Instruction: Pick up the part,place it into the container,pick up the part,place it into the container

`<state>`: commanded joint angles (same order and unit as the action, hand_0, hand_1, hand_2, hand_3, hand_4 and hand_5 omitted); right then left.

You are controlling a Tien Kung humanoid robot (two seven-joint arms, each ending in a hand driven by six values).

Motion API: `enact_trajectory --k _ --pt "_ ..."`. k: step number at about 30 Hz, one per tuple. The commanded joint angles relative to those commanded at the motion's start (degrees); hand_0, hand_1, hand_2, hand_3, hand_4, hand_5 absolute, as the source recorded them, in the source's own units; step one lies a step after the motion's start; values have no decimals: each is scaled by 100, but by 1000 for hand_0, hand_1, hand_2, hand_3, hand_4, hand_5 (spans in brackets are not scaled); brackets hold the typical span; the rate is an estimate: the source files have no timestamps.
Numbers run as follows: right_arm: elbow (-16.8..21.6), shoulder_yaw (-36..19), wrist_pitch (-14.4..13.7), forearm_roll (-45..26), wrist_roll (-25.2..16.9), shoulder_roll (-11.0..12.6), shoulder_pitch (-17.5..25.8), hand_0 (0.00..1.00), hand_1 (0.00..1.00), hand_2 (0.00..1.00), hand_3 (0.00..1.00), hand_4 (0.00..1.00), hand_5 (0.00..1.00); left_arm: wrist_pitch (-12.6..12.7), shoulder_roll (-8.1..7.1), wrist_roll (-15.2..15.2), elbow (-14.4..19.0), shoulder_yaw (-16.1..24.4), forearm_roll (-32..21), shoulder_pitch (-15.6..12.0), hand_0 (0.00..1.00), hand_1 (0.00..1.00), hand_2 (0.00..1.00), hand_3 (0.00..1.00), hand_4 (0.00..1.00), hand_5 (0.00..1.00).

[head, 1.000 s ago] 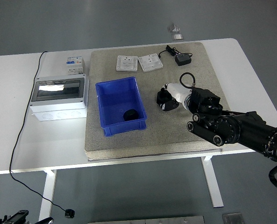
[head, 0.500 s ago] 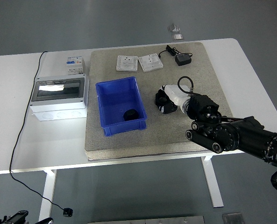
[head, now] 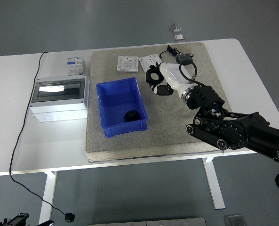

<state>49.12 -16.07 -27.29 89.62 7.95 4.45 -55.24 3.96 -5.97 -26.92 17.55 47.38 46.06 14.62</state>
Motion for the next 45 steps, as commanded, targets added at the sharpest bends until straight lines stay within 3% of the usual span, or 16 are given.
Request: enact_trajectory --k 5,6,11,12,13,17,18,23,24,29,30,33,35,36,45 --pt "772 -25 3 390 -107 -4 40 452 230 512 489 136 2 0 11 -13 1 11 17 -1 660 665 662 572 651 594" --pt "921 79 72 494 -58 -21 29 580 331 527 510 133 2 2 15 -11 1 6 8 4 660 665 661 573 650 593" --pt "1408 458 395 718 109 -49 -31 580 331 527 510 133 2 19 24 13 0 -35 -60 12 660 665 661 573 650 593" --pt "1454 517 452 737 123 -52 -39 692 496 562 551 113 2 23 25 17 0 -42 -74 12 660 665 665 573 649 594" --pt "1492 575 537 745 132 -55 -45 692 496 562 551 113 2 25 26 19 0 -44 -78 13 660 665 665 573 649 594" --pt "1537 640 738 778 161 -60 -57 692 496 562 551 113 2 30 27 23 -1 -52 -91 14 660 665 665 573 649 594" --pt "1538 640 789 794 180 -60 -58 744 650 613 578 204 2 30 26 23 -1 -52 -92 15 660 665 665 572 646 591" --pt "1522 576 1149 933 340 -58 -43 744 650 613 578 204 2 27 24 18 -1 -42 -77 15 660 665 665 572 646 591" --pt "1519 559 1204 960 373 -57 -39 833 698 658 627 303 4 26 23 18 -1 -41 -75 13 660 665 665 572 643 592" --pt "1513 447 1654 1141 689 -46 -4 833 698 658 627 303 4 23 23 15 -1 -40 -73 4 660 665 665 572 643 592" --pt "1515 437 1744 1163 754 -44 1 883 741 690 650 455 83 22 23 13 -1 -39 -72 2 660 665 665 571 638 590" --pt "1520 423 1917 1201 880 -38 4 883 741 690 650 455 83 19 21 10 -1 -38 -68 1 660 665 665 571 638 590" --pt "1521 417 1988 1214 932 -36 7 883 741 690 650 455 83 18 19 9 -2 -37 -66 0 660 665 665 571 638 590" --pt "1521 415 2015 1219 954 -35 8 903 752 703 652 506 103 18 18 9 -2 -37 -66 0 660 665 666 569 636 590" --pt "1515 416 2146 1226 1064 -35 11 914 765 725 660 537 119 19 15 3 -1 -38 -60 1 660 666 667 570 634 588"
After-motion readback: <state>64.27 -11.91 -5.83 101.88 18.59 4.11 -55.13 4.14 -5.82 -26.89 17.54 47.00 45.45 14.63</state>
